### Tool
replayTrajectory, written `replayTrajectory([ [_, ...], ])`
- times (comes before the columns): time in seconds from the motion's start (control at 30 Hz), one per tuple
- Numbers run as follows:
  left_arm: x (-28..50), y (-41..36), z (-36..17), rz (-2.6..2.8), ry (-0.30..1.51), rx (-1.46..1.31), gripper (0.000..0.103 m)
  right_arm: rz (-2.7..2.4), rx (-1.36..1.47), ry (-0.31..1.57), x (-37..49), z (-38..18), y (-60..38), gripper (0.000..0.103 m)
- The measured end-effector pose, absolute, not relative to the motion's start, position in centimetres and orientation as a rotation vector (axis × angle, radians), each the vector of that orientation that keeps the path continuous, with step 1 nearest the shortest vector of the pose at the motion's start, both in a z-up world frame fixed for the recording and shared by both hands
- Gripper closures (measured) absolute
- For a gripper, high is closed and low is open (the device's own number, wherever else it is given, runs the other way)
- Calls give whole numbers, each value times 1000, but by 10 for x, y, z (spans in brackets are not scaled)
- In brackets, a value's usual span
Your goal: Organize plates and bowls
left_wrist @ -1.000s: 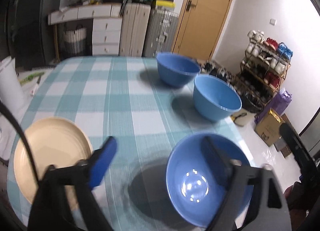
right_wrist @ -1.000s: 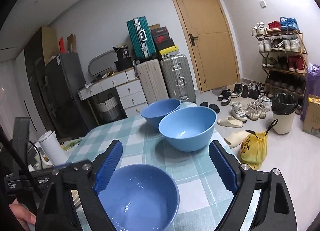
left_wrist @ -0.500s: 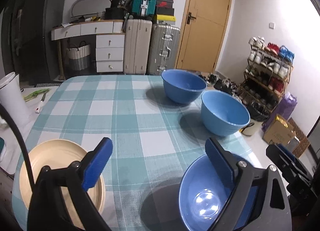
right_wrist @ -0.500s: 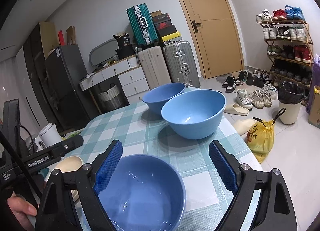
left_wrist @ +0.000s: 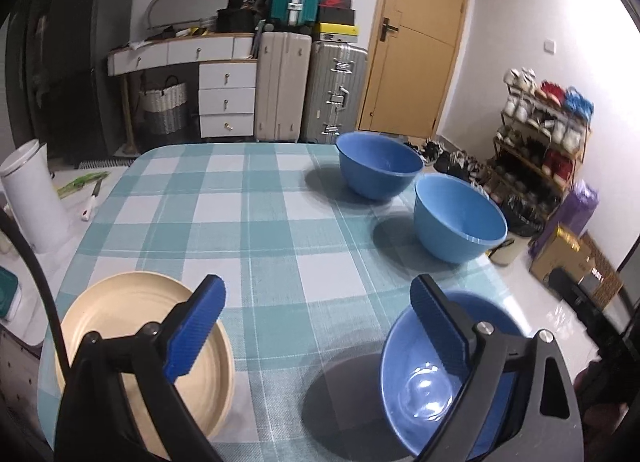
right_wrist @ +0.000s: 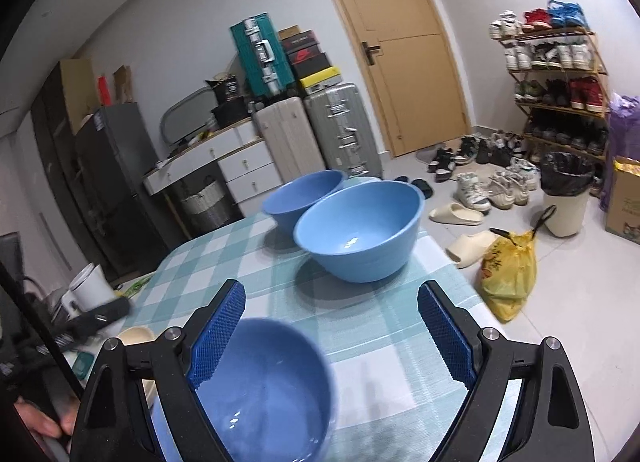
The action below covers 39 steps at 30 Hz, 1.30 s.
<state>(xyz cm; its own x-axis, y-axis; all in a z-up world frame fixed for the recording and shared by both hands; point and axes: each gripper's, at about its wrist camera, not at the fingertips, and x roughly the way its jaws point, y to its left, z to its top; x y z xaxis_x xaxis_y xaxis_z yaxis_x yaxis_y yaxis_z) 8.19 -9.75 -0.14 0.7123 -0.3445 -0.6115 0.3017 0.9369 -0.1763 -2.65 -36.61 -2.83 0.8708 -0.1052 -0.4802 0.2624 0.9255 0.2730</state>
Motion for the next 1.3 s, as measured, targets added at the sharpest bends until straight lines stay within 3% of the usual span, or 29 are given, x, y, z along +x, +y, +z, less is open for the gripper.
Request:
replayTrajectory([
  [0.33,145,-156,43,-509,840,5,8,-255,345,557,0,-5,-408,13],
  [0.47,197,-191,28,-522,1065,-24,8,-219,313,612,21,2,-430,13],
  [0.67,245,-243,-8,-474,1239,52,8,-214,286,669,68,8,-473,13],
  [1.13,285,-307,-49,-476,1319,6,8,-201,308,856,194,-19,-535,13],
  [1.3,289,-319,-59,-470,1327,44,15,-193,355,924,216,-37,-547,13],
])
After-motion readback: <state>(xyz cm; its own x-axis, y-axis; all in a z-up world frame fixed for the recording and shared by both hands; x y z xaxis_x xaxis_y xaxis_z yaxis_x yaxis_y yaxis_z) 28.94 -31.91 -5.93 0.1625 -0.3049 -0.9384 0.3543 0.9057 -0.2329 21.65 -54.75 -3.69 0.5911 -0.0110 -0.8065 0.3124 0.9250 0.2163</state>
